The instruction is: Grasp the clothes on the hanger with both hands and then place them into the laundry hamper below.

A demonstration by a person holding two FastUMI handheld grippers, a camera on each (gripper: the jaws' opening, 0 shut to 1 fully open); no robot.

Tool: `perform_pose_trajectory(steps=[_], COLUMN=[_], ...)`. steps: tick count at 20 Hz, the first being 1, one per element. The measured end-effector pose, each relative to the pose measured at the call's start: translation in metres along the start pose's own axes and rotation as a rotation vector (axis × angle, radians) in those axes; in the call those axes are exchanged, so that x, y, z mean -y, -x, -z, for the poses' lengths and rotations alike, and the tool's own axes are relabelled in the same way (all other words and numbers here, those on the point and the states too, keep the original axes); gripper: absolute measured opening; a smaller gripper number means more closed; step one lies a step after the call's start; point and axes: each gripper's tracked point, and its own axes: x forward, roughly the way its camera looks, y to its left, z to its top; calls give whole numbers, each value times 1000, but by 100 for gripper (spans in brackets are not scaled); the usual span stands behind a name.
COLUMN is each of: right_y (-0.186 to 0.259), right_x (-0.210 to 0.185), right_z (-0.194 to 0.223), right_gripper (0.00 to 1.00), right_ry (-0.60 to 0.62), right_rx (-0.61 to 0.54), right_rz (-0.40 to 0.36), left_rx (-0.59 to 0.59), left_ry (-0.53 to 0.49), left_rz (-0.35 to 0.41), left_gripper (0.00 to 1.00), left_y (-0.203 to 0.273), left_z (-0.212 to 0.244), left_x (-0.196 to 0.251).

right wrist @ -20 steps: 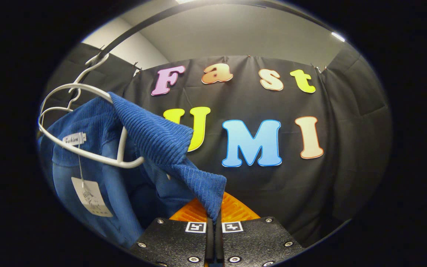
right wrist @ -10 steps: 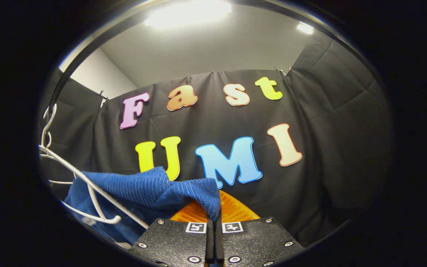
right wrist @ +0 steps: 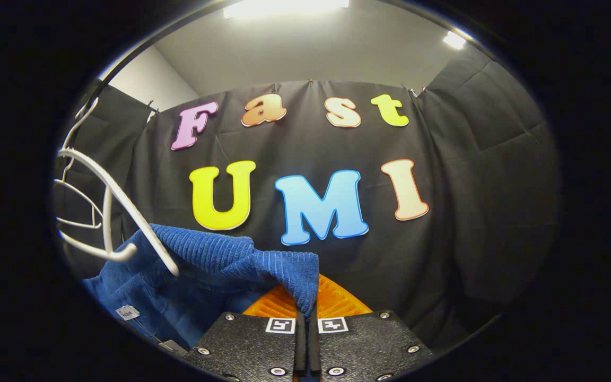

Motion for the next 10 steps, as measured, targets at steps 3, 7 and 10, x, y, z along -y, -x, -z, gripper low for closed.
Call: perform_pose_trajectory(steps=[3, 7, 10], right_y=[11, 36, 64], right_x=[2, -5, -7], right_z=[24, 51, 59], right_gripper=[1, 1, 1], right_ry=[18, 95, 113], right_rx=[-46, -86, -110], right_rz=[-16, -60, -89], left_rx=[-15, -29, -25], left_ry=[8, 5, 8], left_rz=[11, 27, 49], left_gripper=[4, 3, 4], left_y=[0, 18, 39], left_z=[11, 20, 22], left_x=[2, 4, 5])
